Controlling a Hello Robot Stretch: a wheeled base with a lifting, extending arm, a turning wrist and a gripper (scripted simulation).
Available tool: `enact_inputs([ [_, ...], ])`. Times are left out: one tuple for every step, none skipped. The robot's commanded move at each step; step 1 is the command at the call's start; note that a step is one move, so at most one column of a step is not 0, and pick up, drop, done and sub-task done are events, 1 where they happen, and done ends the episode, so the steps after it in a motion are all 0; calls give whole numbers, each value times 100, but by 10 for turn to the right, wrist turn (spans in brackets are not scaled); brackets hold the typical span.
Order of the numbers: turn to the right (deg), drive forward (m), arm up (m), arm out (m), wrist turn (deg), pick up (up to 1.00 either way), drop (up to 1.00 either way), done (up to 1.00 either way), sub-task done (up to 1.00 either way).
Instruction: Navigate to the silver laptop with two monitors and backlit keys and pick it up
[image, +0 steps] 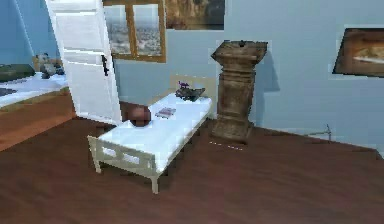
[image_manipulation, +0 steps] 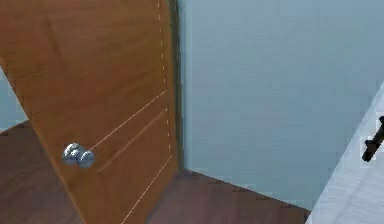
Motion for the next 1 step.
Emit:
enact_inputs([
  [-420, 0, 0, 0, 0, 0, 0, 0, 0],
])
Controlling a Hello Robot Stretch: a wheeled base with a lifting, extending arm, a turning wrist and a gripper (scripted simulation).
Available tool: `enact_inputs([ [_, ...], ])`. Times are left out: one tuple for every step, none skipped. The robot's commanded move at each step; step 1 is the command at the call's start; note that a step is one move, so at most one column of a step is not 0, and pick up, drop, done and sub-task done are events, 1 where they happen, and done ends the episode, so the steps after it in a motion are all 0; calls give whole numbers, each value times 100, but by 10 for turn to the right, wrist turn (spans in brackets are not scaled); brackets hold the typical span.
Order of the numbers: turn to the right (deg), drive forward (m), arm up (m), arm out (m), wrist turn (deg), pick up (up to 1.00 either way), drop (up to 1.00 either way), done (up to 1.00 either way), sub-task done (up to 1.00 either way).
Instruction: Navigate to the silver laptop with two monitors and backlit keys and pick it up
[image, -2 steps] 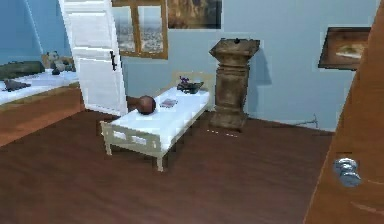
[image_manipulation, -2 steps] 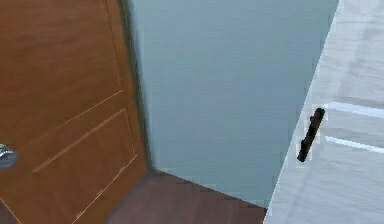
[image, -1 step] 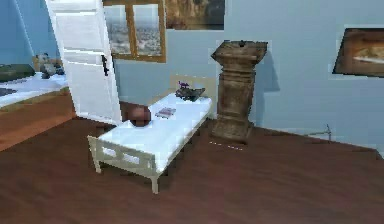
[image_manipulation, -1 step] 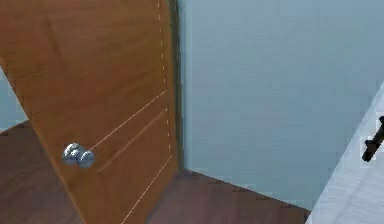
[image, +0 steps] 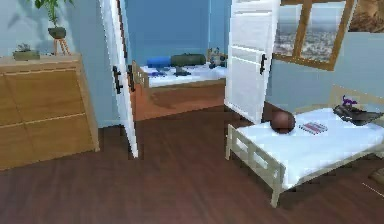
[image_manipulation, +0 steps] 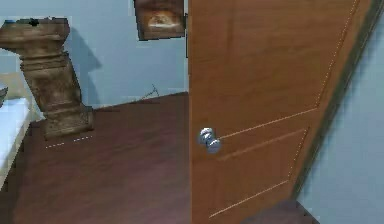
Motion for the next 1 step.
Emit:
enact_inputs([
  [0, 100, 0, 0, 0, 0, 0, 0, 0],
])
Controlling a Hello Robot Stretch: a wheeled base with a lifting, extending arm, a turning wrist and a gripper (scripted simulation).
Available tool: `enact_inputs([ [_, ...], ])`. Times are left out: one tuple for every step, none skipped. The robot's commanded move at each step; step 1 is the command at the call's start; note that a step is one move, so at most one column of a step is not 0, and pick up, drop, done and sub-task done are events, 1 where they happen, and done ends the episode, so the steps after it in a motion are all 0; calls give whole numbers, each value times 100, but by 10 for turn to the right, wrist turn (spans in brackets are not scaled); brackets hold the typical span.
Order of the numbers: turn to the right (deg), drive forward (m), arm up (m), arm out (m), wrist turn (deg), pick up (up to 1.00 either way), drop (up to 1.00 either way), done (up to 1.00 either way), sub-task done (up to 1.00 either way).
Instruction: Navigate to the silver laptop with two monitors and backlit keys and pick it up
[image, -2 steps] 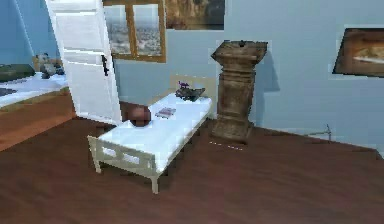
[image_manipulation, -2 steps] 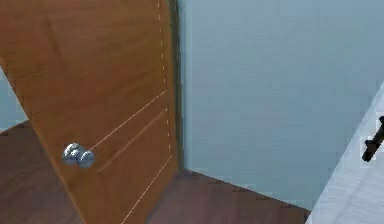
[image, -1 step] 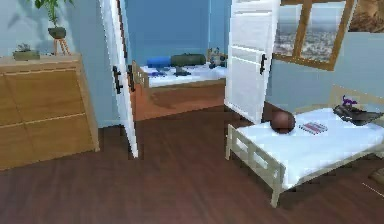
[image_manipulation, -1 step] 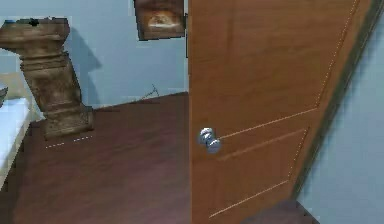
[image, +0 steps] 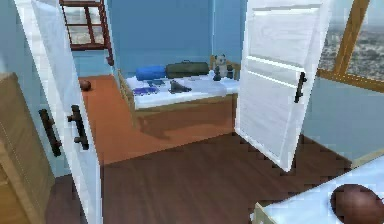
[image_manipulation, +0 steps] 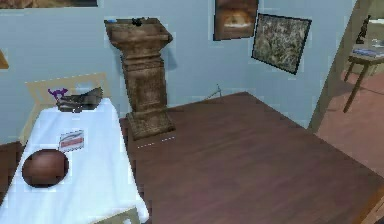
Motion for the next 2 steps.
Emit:
enact_inputs([
  [0, 95, 0, 0, 0, 0, 0, 0, 0],
  [-450, 0, 0, 0, 0, 0, 0, 0, 0],
])
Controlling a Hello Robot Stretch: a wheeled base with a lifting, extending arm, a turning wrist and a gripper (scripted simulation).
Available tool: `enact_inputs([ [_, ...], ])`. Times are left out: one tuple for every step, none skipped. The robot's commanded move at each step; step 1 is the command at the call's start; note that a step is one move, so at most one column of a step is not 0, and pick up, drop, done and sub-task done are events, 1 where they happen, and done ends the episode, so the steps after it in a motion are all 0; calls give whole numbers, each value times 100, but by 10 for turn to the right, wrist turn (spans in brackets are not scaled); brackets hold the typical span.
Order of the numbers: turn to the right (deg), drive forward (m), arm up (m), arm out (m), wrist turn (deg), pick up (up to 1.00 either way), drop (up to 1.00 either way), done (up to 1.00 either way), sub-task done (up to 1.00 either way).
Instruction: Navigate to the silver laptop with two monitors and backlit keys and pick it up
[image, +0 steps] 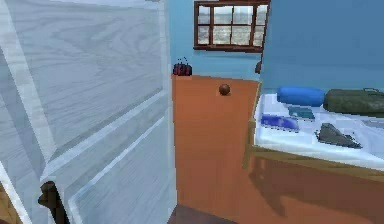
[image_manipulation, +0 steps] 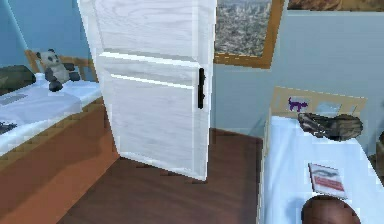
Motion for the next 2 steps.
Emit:
enact_inputs([
  [0, 5, 0, 0, 0, 0, 0, 0, 0],
  [120, 0, 0, 0, 0, 0, 0, 0, 0],
])
